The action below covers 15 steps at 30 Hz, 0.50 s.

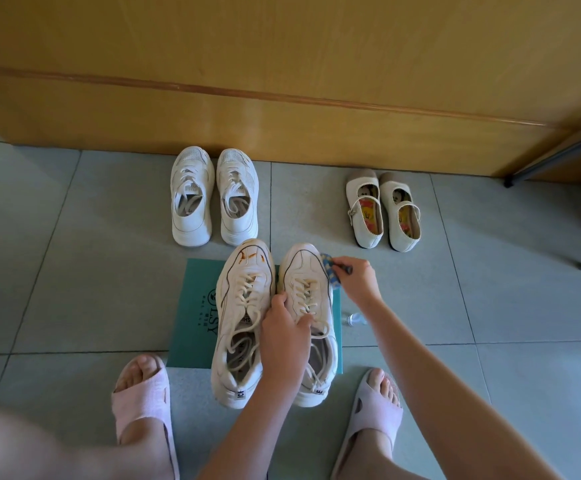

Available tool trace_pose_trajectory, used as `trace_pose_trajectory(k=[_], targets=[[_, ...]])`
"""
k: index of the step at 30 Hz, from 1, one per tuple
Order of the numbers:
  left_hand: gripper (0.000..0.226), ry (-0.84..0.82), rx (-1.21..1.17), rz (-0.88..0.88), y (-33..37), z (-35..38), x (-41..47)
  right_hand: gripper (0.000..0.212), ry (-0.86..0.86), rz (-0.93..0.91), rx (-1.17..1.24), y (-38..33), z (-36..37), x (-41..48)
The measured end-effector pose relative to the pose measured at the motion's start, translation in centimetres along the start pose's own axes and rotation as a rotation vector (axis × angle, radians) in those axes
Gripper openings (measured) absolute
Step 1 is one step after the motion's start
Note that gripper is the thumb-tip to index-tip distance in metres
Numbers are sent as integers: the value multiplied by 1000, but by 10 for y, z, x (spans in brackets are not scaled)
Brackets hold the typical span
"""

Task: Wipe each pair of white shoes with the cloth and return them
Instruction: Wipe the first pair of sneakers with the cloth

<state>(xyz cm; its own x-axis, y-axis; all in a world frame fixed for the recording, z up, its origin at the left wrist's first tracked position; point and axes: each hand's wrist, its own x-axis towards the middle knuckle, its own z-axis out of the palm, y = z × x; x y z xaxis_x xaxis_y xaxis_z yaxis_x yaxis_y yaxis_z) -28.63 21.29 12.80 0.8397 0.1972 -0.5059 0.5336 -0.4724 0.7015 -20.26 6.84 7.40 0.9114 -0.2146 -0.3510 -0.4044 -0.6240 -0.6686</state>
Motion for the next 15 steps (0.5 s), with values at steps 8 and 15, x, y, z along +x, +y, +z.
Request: trace_pose_trajectory(k=[8, 15], targets=[[54, 3, 7, 5, 0, 0, 0, 29, -25, 57, 161, 0, -21, 7], [55, -14, 11, -23, 2, -2, 1, 22, -9, -101, -1, -34, 20, 18]])
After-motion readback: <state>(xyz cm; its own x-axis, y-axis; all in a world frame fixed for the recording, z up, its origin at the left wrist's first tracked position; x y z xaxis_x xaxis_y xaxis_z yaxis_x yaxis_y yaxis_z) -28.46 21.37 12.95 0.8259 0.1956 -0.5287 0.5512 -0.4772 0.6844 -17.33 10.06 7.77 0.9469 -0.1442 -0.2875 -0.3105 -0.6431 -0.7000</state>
